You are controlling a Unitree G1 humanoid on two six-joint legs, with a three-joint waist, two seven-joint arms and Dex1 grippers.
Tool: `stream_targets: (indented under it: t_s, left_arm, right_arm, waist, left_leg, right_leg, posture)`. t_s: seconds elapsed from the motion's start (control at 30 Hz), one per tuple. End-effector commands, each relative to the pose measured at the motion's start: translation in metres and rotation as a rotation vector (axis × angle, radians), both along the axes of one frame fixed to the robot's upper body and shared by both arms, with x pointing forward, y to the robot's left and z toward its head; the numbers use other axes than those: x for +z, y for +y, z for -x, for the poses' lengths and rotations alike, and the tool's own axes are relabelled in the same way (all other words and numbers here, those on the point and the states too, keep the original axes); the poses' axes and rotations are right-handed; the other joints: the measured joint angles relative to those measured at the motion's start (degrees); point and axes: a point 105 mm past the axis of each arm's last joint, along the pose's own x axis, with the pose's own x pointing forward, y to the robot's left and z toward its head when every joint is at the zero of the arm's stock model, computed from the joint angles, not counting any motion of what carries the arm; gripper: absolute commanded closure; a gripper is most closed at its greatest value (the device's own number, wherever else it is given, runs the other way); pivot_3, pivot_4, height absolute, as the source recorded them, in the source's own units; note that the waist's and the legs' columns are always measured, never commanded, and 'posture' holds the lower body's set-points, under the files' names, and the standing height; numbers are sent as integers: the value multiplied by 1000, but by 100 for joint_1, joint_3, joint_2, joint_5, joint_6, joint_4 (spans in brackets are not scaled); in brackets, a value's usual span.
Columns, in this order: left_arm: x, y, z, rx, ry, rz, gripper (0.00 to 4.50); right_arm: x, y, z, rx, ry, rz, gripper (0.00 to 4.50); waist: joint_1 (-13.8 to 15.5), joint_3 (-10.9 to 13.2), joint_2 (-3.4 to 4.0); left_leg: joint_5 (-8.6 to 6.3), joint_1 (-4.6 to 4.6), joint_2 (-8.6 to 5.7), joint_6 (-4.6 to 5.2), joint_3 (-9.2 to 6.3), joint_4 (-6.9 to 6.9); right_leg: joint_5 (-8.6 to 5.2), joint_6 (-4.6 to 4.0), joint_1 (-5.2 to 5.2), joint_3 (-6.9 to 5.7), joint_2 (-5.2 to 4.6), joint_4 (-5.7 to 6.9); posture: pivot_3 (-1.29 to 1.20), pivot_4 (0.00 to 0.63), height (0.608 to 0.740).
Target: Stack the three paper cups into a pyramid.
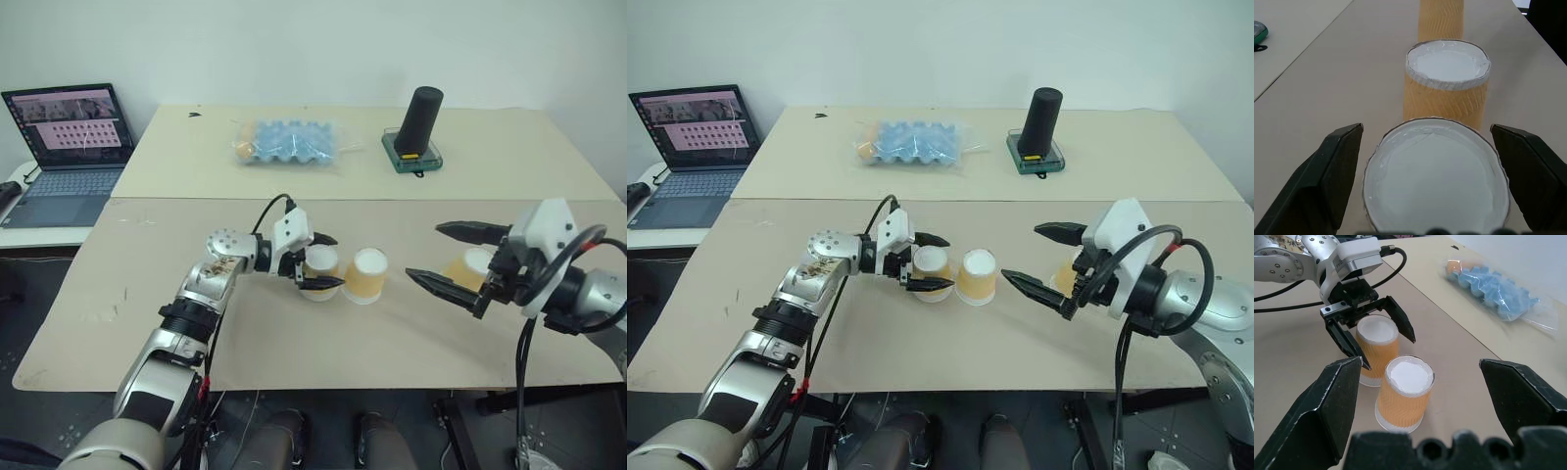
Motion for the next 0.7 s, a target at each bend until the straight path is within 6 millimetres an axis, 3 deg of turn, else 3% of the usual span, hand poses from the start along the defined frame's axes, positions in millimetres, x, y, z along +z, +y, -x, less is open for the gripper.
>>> stream_targets:
  t_s: [0.03,0.23,0.47,0.7]
  left_arm:
    - [27,1,-3,3,-72,44,61]
    - [33,3,-1,5,-88,41,61]
    - [59,23,16,-16,-109,41,61]
    - [98,47,51,-52,6,109,61]
  right_arm:
    - [12,1,1,11,-62,2,0]
    - [12,1,1,14,-60,1,0]
    - [11,-10,0,-29,-50,18,0]
    - [22,-50,7,-156,-68,81,0]
  waist:
    - [0,0,0]
    - [-2,0,0]
    - [-18,0,0]
    - [-7,2,2]
  left_leg:
    - [0,0,0,0,0,0]
    - [0,0,0,0,0,0]
    - [1,-1,1,-2,0,0]
    - [2,-3,0,-4,0,0]
  right_leg:
    - [0,0,0,0,0,1]
    - [0,0,0,0,0,-1]
    - [0,0,-5,3,1,2]
    - [0,0,-32,2,12,7]
  posture:
    - [0,150,740]
    - [0,150,740]
    - [0,150,740]
    - [0,150,740]
